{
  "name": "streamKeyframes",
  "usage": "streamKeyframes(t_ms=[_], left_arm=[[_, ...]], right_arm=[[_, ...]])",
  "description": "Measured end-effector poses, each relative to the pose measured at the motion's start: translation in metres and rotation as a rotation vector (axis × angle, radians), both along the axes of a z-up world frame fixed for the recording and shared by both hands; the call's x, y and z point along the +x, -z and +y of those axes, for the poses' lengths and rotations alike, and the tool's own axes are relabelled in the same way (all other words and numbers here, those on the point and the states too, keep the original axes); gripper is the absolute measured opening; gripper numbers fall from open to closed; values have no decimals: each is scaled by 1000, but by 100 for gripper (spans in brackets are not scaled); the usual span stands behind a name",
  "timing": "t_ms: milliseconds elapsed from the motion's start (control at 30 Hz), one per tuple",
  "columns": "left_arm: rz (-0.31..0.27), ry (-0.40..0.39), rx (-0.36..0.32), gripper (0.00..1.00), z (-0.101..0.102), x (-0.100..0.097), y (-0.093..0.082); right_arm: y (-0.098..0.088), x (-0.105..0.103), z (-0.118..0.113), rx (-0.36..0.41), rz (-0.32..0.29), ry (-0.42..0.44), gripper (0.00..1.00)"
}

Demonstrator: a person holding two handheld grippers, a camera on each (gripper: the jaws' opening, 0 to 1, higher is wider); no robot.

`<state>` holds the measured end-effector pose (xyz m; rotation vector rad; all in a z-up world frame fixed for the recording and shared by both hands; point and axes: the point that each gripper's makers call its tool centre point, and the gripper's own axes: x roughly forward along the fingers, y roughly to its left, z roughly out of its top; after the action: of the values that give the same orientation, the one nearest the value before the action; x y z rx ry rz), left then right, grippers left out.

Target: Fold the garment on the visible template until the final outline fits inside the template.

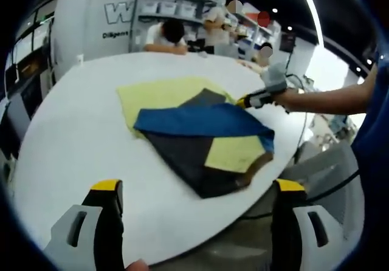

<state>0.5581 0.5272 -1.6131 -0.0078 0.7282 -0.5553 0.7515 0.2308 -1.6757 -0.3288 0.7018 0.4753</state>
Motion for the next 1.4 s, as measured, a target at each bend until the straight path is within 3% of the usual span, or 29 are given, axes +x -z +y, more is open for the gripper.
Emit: streamKeyframes(t_ms=[67,133,200,300,333,433,567,700,833,867,933,1000,1033,1133,1333,1400], left_arm=[[1,-2,0,97,0,-1,0],[2,-5,0,97,0,-1,1],[4,-5,0,97,0,-2,2],[7,-5,2,97,0,-1,3],[8,-3,-1,97,-1,-1,2],[6,4,2,97,-3,-1,1],[4,5,1,97,-3,1,0],[2,7,5,97,-2,2,-1],[3,8,6,97,-2,2,-1],[3,7,3,97,-2,2,0],[4,7,2,97,-3,1,0],[6,10,2,97,-4,1,2],[9,12,1,97,-5,1,4],[9,17,-1,97,-9,0,4],[6,32,0,96,-13,-1,4],[5,34,2,96,-12,-1,5]], right_arm=[[-3,-1,-3,16,-8,24,0],[-5,-1,-6,116,7,81,0],[-2,-1,-9,141,16,95,0],[-6,-1,-14,276,29,171,0],[-9,-1,-15,398,53,243,0],[-9,1,-20,464,61,288,0],[2,-3,-23,443,73,303,0],[-2,-3,-21,387,50,281,0],[-18,0,-30,338,-38,268,19],[-23,-1,-30,329,-59,253,19],[-42,-12,-10,327,-121,114,9],[-42,-24,4,289,-136,10,0],[-41,-32,11,256,-128,-39,0],[-17,-48,21,158,-66,-104,0],[14,-52,13,143,-16,-50,0],[6,-51,14,157,-31,-41,0]])
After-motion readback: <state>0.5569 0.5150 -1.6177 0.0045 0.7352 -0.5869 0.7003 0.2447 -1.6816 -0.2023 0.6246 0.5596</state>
